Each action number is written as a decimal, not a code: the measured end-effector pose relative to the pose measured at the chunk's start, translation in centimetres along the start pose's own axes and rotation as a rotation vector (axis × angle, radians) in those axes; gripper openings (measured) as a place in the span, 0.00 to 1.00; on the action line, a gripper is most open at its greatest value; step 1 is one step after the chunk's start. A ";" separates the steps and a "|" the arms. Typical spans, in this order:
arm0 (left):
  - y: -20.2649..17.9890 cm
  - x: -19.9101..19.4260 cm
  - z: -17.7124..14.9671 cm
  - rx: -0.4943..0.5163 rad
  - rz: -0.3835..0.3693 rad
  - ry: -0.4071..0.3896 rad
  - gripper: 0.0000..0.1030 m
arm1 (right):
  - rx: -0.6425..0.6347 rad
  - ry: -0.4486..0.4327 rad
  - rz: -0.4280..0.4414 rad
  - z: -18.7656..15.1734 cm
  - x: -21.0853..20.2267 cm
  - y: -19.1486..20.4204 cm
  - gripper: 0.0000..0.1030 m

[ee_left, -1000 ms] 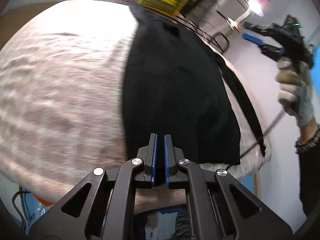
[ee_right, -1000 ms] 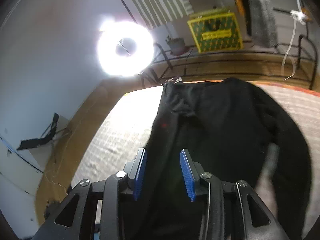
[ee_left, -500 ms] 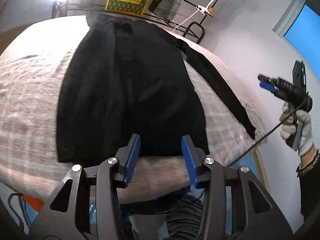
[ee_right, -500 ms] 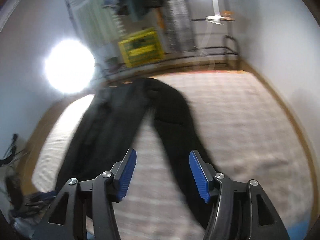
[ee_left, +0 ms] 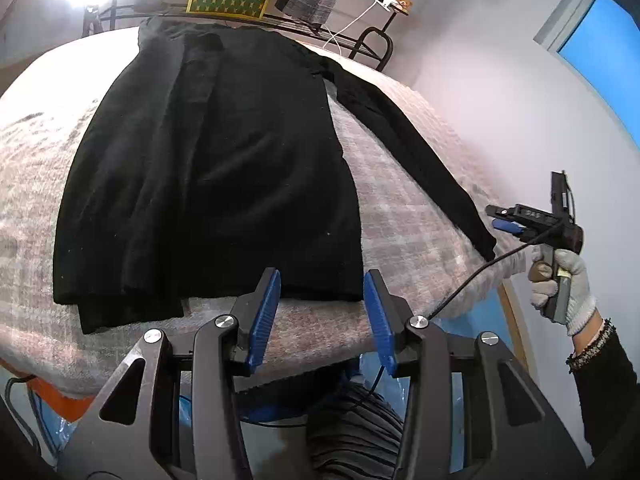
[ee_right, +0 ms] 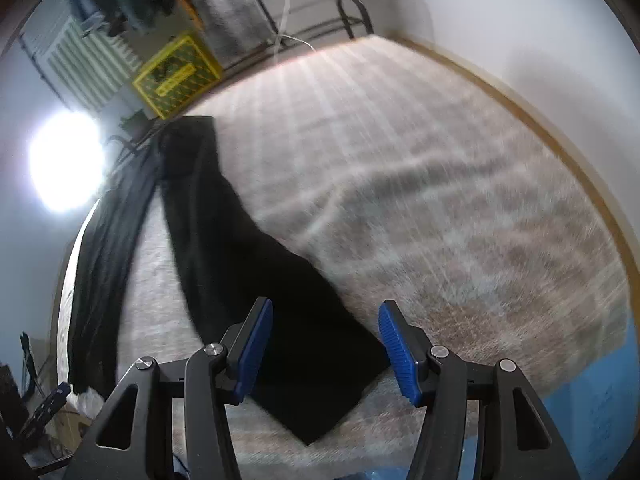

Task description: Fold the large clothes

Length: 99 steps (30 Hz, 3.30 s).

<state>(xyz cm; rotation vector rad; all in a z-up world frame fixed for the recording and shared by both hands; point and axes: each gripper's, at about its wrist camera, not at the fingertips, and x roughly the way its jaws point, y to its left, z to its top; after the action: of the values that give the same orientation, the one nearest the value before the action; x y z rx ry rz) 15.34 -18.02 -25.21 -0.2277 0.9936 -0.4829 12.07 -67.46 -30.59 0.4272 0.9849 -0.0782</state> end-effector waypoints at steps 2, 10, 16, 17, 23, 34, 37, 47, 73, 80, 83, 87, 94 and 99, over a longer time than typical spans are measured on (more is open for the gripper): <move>-0.2 -0.1 0.1 0.002 0.000 -0.001 0.42 | 0.006 0.021 -0.010 -0.3 1.2 -0.3 0.52; 0.4 -0.9 0.3 -0.004 0.013 -0.018 0.42 | 0.049 0.020 0.064 -1.5 0.5 -0.7 0.03; 1.4 -1.2 0.4 -0.030 0.004 -0.030 0.42 | 0.057 -0.083 0.205 -2.2 -4.9 2.6 0.03; 1.5 -1.3 0.4 -0.031 0.003 -0.032 0.42 | 0.047 -0.097 0.227 -2.3 -5.7 3.4 0.03; 2.4 -1.9 0.7 -0.061 -0.029 -0.058 0.42 | -0.089 -0.143 0.350 -3.3 -8.8 10.8 0.03; 6.4 -3.3 1.4 -0.132 -0.032 -0.106 0.42 | -0.324 0.006 0.484 -6.7 -3.0 24.4 0.03; 7.5 -3.2 1.6 -0.158 -0.037 -0.104 0.42 | -0.396 0.074 0.469 -8.5 0.4 27.2 0.03; 9.6 -0.6 2.4 -0.245 -0.119 -0.059 0.42 | -0.461 0.224 0.446 -11.8 6.5 28.7 0.10; 2.0 6.4 4.2 0.020 -0.245 0.066 0.02 | -0.379 0.019 0.143 15.7 11.9 26.0 0.40; 1.9 5.4 4.9 0.001 -0.321 0.047 0.01 | -0.334 0.053 0.060 20.0 17.6 26.9 0.40; 1.9 5.2 5.0 0.007 -0.333 0.043 0.01 | -0.324 0.061 -0.006 21.4 19.7 27.3 0.40; 2.1 5.4 4.8 0.008 -0.323 0.048 0.01 | -0.301 0.090 -0.035 22.5 22.0 27.2 0.14; 2.1 5.7 4.6 0.006 -0.319 0.053 0.00 | -0.311 0.054 -0.051 23.1 21.5 27.4 0.02; 2.2 5.7 4.4 0.002 -0.323 0.045 0.00 | -0.311 0.004 -0.029 23.8 19.3 27.9 0.01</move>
<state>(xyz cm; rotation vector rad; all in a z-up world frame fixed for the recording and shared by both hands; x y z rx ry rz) 22.23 -19.02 -28.01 -0.3801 1.0046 -0.7861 48.73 -48.68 -26.29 0.1278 0.9881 0.0503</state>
